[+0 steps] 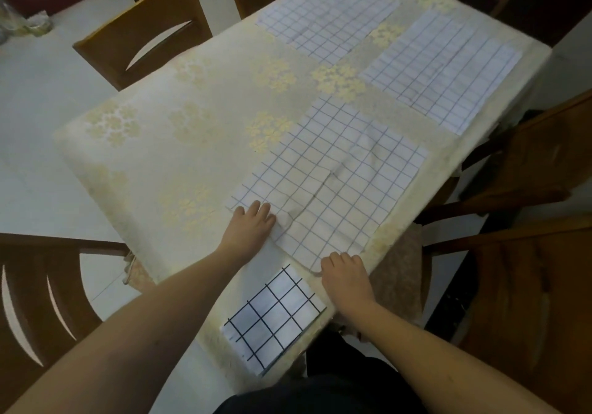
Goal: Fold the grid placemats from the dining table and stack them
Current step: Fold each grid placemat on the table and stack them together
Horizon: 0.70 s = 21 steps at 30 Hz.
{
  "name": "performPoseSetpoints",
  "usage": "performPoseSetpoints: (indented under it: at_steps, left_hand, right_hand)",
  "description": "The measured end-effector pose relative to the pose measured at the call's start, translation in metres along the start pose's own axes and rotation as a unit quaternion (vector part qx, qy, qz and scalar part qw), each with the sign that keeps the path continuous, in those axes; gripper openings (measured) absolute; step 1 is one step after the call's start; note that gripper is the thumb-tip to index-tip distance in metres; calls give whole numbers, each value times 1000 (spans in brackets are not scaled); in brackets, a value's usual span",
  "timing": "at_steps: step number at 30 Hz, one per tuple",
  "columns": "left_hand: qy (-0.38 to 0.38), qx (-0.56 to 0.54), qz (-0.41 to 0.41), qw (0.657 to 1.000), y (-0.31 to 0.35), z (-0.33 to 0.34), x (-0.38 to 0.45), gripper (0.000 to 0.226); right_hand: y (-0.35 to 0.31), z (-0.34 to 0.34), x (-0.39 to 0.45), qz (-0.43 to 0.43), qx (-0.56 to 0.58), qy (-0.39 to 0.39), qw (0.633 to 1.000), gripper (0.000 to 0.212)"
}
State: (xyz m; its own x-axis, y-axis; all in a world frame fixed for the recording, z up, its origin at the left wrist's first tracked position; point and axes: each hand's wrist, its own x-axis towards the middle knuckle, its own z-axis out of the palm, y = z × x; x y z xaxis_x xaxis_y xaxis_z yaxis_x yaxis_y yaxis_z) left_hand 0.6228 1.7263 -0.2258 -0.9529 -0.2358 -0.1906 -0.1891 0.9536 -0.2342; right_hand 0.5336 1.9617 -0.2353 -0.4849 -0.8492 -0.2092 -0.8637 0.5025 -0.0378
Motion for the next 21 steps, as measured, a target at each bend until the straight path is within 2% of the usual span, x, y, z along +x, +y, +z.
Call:
performPoseSetpoints:
  at_steps: [3, 6, 11, 13, 17, 21]
  left_hand:
    - [17, -18, -19, 1000, -5, -4, -2, 36]
    - [30, -28, -45, 998, -12, -9, -9, 35]
    - [59, -24, -66, 996, -26, -16, -26, 33]
    - [61, -27, -68, 995, -30, -21, -33, 32]
    - [24, -63, -95, 993, -35, -36, -48, 28]
    - [52, -103, -110, 987, -40, -52, -55, 33]
  right_hand:
    - [5, -1, -4, 2, -15, -37, 999, 36]
    - [6, -6, -12, 16, 9, -17, 1000, 39]
    - [-2, -27, -29, 21, 61, 15, 998, 16]
    - [-5, -30, -37, 26, 86, 2, 996, 22]
    - [-10, -47, -47, 45, 133, -5, 990, 17]
    - [-11, -71, -51, 98, 169, 14, 981, 15]
